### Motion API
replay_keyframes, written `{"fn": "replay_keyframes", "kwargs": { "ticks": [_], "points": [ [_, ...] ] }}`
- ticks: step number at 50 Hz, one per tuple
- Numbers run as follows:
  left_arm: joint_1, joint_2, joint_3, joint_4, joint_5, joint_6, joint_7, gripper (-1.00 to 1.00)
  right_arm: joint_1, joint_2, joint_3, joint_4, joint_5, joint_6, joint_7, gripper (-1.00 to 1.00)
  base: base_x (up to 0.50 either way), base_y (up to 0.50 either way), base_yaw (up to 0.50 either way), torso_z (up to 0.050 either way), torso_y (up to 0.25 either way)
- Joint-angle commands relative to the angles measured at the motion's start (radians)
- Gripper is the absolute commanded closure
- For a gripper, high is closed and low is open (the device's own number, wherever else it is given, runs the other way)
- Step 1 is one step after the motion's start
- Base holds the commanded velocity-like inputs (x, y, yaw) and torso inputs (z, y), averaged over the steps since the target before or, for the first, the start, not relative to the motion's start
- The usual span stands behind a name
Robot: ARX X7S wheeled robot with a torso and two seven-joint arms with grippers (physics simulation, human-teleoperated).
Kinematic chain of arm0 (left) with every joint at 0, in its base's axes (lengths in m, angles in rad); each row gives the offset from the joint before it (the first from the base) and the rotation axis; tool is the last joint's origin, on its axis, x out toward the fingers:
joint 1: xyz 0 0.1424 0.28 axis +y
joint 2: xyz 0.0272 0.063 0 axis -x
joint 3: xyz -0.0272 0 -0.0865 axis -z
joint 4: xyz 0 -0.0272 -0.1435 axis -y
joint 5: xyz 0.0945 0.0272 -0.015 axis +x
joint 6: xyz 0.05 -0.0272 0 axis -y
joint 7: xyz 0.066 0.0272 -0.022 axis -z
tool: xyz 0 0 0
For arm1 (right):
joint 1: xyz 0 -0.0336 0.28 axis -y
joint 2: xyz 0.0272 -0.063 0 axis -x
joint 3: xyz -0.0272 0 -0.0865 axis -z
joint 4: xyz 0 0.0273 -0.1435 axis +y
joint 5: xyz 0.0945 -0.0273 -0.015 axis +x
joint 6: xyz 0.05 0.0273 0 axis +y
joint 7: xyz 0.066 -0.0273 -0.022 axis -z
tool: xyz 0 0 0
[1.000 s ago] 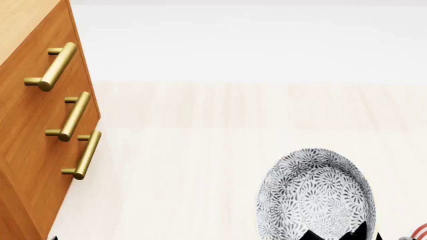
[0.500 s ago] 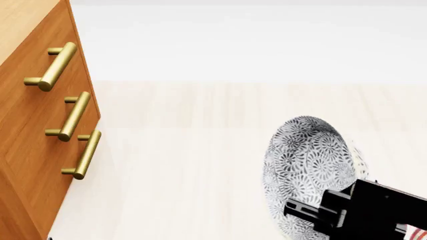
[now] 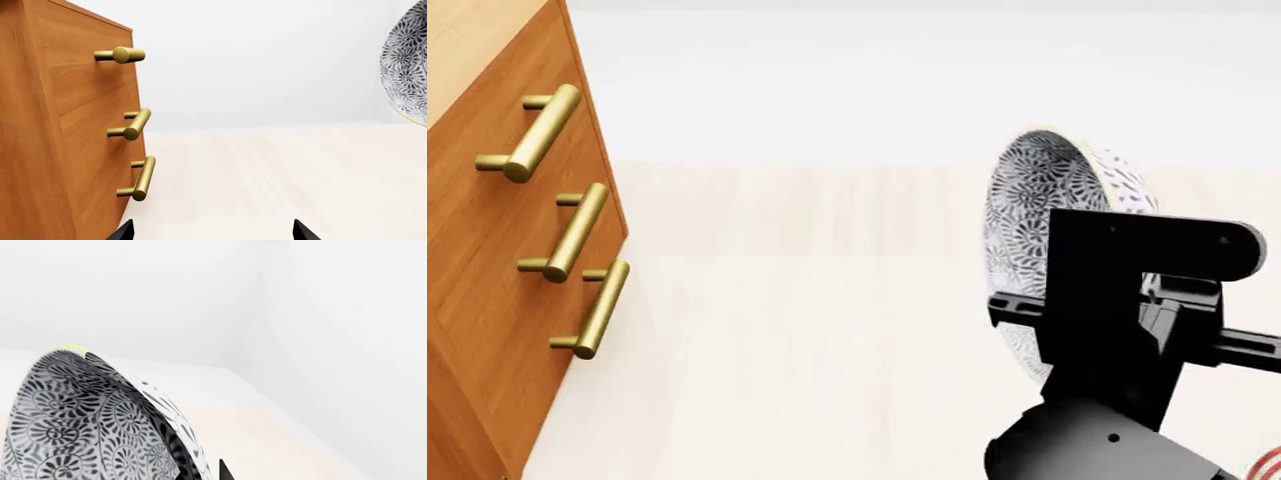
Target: Put the bowl on top of the cabinet.
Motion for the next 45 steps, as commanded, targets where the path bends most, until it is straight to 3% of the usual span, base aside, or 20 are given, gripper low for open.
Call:
{"fn": "replay_keyframes", "kwargs": {
  "ticks": [1,13,26,45],
  "points": [
    [0.019,-0.013,-0.01,0.02,-0.006,0.015,-0.007,-1.0,0.138,-0.047,-0.026,0.05,-0.029,0.1,0.008,1.0,0.0,0.0,0.0,0.0,0.0],
    [0.026,-0.02,-0.015,0.029,-0.009,0.022,-0.011,-1.0,0.249,-0.118,-0.074,0.234,-0.079,0.076,-0.097,1.0,0.0,0.0,0.0,0.0,0.001],
    [0.016,-0.017,-0.009,0.021,-0.001,0.017,-0.016,-1.0,0.297,-0.124,-0.144,0.341,-0.088,-0.027,-0.371,1.0,0.0,0.0,0.0,0.0,0.0],
    [0.015,-0.02,-0.007,0.018,-0.003,0.022,-0.018,-1.0,0.255,-0.078,-0.147,0.283,-0.069,-0.209,-0.594,1.0,0.0,0.0,0.0,0.0,0.001]
  ]
}}
